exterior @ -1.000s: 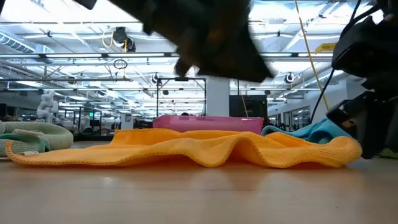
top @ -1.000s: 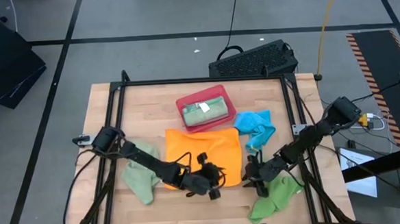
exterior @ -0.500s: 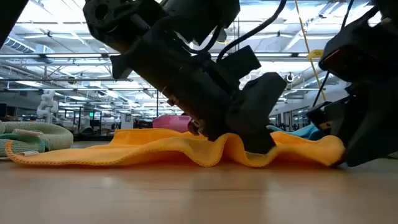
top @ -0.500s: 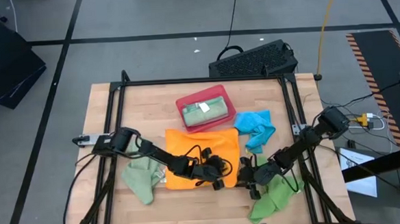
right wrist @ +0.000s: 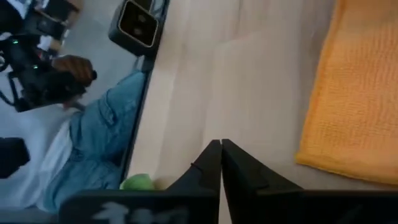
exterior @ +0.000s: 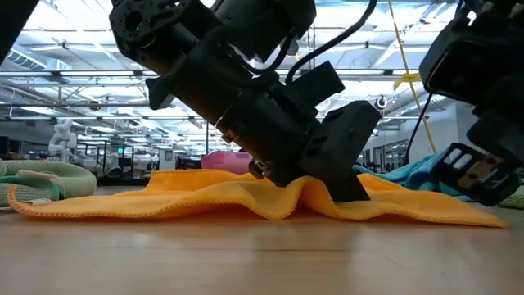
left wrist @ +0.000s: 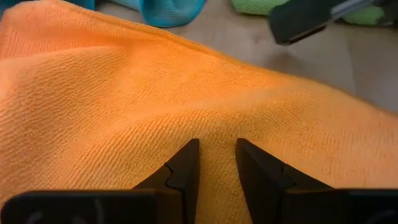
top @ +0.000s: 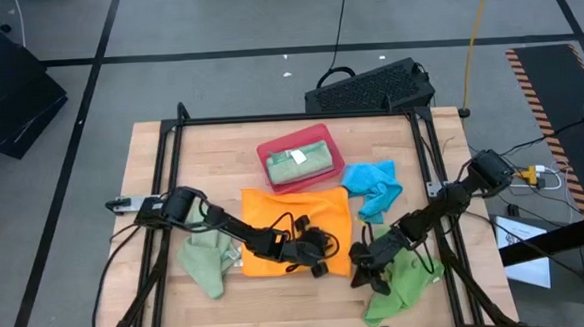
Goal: Fold microfiber towels
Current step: Fold the yellow microfiber cloth
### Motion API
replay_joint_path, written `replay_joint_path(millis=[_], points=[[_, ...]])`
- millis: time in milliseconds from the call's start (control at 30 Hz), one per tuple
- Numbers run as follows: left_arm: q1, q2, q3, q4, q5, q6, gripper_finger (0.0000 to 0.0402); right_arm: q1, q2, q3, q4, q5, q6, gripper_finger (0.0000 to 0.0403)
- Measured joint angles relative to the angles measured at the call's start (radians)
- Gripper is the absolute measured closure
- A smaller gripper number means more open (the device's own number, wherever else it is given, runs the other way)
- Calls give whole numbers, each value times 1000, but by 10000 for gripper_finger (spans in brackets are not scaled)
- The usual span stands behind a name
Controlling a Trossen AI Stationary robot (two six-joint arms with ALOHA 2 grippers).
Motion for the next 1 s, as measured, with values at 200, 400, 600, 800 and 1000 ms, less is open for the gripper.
replay_joint_path(millis=[200, 400, 600, 800, 1000], points=[[-18, 1, -1, 30, 0, 38, 293, -3, -9, 0, -29, 4, -21, 399], [-52, -69, -1, 41, 2, 105, 293, 14, -119, 0, -54, 206, -135, 399], [-89, -205, 1, -138, -93, 125, 293, -16, -167, 1, -140, 426, -292, 399], [-93, -286, 1, -573, -285, -133, 293, -61, -140, 0, -310, 432, -302, 399], [-83, -271, 0, -973, -169, -528, 293, -60, -134, 2, -435, 478, -316, 399]])
